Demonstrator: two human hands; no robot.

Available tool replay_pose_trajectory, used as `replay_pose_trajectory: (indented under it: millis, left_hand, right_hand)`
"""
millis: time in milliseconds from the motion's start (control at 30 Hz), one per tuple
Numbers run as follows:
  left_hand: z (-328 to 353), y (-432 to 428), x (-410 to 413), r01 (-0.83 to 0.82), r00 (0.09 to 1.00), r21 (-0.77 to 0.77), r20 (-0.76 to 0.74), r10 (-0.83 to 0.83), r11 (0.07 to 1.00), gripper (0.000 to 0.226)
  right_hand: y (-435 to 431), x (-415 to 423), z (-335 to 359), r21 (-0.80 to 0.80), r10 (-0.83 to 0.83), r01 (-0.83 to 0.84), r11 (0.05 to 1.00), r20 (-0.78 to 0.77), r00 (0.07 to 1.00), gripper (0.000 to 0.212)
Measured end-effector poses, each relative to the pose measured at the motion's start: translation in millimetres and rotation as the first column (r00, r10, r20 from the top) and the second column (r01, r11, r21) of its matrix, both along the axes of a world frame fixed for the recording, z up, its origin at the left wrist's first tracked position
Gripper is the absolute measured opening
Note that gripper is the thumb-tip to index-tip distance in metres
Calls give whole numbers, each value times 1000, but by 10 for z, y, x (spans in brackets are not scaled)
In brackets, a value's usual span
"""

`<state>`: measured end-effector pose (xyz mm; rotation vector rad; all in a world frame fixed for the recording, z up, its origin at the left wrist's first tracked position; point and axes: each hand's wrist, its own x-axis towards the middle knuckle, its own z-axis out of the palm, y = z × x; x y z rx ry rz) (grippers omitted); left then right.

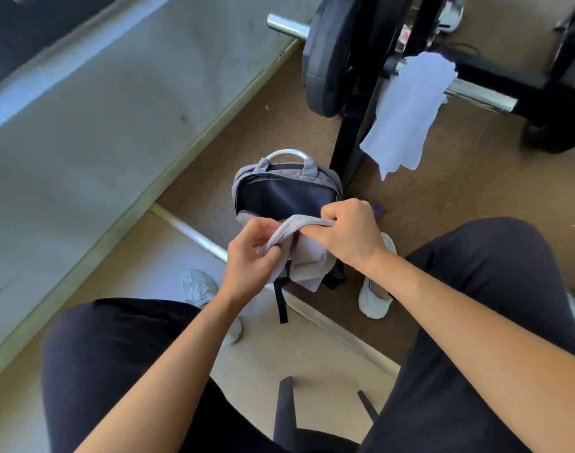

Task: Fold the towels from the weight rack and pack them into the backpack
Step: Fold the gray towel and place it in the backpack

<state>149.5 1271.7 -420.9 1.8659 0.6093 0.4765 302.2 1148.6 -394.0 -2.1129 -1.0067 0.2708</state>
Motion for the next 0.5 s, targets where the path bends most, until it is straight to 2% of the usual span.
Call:
replay_pose_trajectory:
  millis: [167, 267, 367, 433, 500]
  left_hand:
    - [20, 6, 35, 110, 994, -11, -11, -110, 994, 30]
    - [47, 4, 36, 159, 987, -8, 6, -159, 987, 16]
    - [58, -11, 52, 135, 991, -36, -11, -135, 990, 14]
    - [24, 19, 47, 105, 993, 20, -60, -104, 994, 22]
    - [-38, 64, 34, 74, 988, 162, -143, -51, 984, 26]
  right_hand:
    - [0, 4, -48, -6, 22, -22, 1000, 8, 1000, 59]
    - [-1, -21, -54, -16, 70, -69, 997, 37, 997, 61]
    - [16, -43, -69, -23, 80, -79, 997, 68, 994, 57]
    - [23, -52, -72, 13, 60, -62, 998, 69, 996, 55]
    - [24, -66, -69, 71, 72, -75, 995, 42, 997, 52]
